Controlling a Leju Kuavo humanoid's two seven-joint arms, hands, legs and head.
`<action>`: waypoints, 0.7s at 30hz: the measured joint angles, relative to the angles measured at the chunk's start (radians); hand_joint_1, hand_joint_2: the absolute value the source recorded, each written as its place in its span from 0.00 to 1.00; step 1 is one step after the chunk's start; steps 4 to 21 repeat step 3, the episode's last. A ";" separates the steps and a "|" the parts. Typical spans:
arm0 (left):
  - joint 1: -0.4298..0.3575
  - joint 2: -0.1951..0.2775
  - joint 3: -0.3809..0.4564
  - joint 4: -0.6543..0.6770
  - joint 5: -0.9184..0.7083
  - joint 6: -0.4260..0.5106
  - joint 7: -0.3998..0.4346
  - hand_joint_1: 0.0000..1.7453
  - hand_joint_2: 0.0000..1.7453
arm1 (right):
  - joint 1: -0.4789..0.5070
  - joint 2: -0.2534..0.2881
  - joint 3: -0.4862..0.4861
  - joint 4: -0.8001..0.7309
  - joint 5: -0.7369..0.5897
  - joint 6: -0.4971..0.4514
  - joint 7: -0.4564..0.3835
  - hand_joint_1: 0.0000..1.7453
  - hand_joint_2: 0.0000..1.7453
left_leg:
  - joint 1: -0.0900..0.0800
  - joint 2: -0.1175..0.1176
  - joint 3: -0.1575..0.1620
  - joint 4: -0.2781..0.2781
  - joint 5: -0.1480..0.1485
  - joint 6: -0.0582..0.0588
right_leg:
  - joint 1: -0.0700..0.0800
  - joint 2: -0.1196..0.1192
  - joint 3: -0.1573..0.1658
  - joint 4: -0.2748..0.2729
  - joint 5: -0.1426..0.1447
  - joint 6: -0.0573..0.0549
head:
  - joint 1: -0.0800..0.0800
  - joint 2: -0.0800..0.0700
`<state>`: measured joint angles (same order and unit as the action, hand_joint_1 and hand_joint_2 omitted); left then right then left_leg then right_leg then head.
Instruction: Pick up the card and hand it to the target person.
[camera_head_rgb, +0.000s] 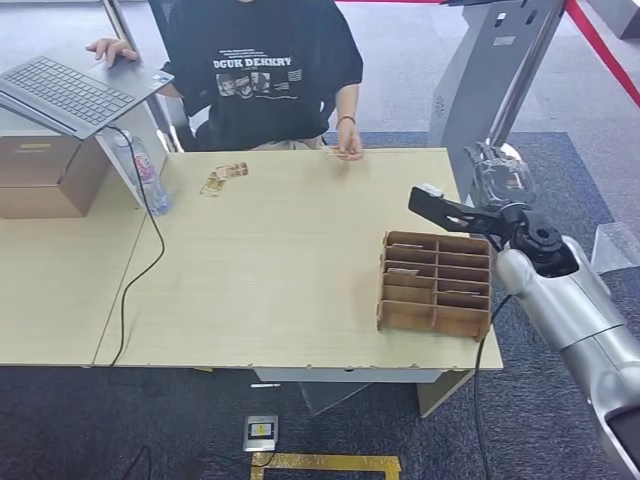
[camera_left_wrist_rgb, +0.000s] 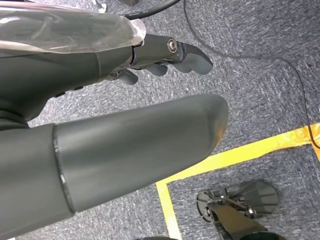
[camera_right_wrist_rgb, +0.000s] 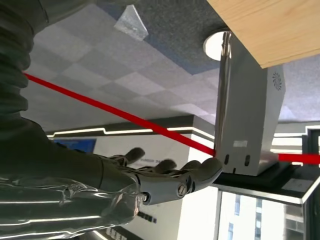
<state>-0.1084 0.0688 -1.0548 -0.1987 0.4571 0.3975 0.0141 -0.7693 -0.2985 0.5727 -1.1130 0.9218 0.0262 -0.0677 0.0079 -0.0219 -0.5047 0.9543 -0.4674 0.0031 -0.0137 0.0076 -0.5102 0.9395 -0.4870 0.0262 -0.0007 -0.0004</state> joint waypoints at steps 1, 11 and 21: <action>0.000 0.001 0.000 0.000 0.000 0.000 0.000 0.00 0.00 | 0.019 -0.010 -0.015 -0.037 -0.016 0.006 0.005 0.00 1.00 | 0.000 0.000 0.000 0.000 0.000 0.000 | 0.000 0.000 0.000 0.000 0.000 0.000 | 0.000 0.000; 0.001 0.002 0.000 0.000 0.000 0.000 0.000 0.00 0.00 | 0.047 -0.026 -0.040 -0.092 -0.039 0.014 0.012 0.00 1.00 | 0.000 0.000 0.000 0.000 0.000 0.000 | 0.000 0.000 0.000 0.000 0.000 0.000 | 0.000 0.000; 0.001 0.002 0.000 0.000 0.000 0.000 0.000 0.00 0.00 | 0.047 -0.026 -0.040 -0.092 -0.039 0.014 0.012 0.00 1.00 | 0.000 0.000 0.000 0.000 0.000 0.000 | 0.000 0.000 0.000 0.000 0.000 0.000 | 0.000 0.000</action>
